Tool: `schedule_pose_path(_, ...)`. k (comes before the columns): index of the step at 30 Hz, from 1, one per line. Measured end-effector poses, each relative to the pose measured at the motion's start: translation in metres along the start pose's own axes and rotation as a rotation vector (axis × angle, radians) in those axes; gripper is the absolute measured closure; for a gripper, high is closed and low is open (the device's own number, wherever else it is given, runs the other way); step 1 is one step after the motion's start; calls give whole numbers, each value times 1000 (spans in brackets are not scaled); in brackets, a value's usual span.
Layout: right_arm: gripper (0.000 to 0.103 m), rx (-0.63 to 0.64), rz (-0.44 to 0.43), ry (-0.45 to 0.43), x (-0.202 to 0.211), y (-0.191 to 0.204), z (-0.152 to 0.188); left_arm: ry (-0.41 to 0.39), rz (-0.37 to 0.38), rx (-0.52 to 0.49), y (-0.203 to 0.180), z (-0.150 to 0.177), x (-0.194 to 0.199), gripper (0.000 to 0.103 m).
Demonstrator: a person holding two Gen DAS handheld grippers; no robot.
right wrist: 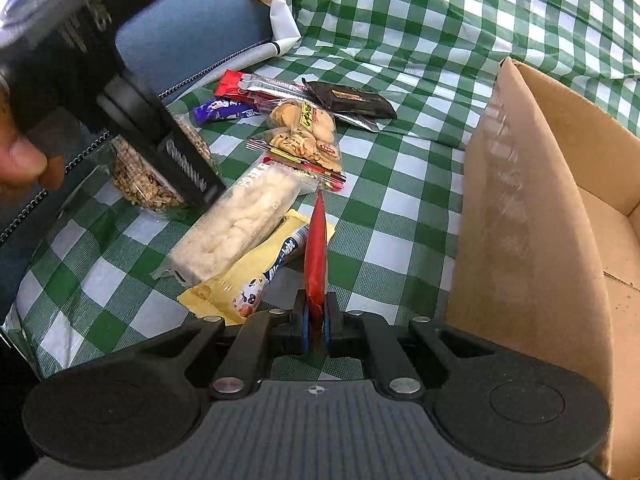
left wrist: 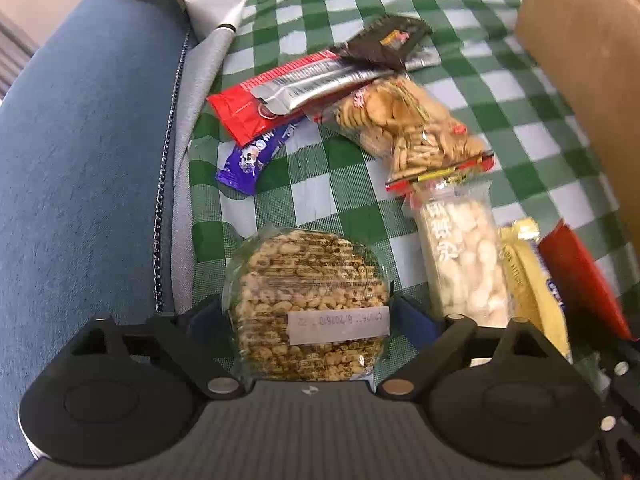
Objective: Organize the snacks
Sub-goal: 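Grasp the round nut cake bag with the left tool, then carry the nut cake with the left tool while the right tool carries the red packet to the box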
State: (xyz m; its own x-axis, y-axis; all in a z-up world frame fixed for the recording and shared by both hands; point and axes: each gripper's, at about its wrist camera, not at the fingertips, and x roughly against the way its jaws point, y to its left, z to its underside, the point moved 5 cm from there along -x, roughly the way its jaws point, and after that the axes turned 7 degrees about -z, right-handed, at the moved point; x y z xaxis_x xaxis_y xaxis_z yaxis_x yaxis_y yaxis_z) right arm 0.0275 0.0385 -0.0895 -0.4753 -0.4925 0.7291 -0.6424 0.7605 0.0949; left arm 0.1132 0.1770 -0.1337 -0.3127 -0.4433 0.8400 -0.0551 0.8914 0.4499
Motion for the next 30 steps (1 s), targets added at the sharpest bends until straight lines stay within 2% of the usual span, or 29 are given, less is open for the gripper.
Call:
schedule_pose_path(3, 96, 2, -5, -1, 0, -1, 0, 2, -12, -14, -3, 0, -2, 5)
schedule_pose_path(5, 96, 4, -7, -2, 0, -2, 0, 1, -2, -15, -4, 0, -1, 13)
schedule_pose_path(6, 96, 7, -6, -2, 0, -2, 0, 0, 4, -11, -4, -1, -1, 14)
schedule_pose_path(9, 96, 10, -4, -3, 0, -2, -1, -7, 26, 28, 0, -2, 2, 16)
schedule_pose_path(12, 96, 15, 8, -17, 4, -2, -3, -47, 56, 84, 10, -6, 10, 17)
schedule_pose_path(22, 97, 3, 21, -81, 36, -2, -27, -243, 196, 314, 42, -10, 60, 18)
schedule_pose_path(27, 97, -17, 18, -144, 72, -10, -45, -417, 265, 409, 50, -13, 98, 18)
schedule_pose_path(30, 97, -21, 20, -208, 102, -27, -57, -519, 321, 419, 46, -15, 124, 18)
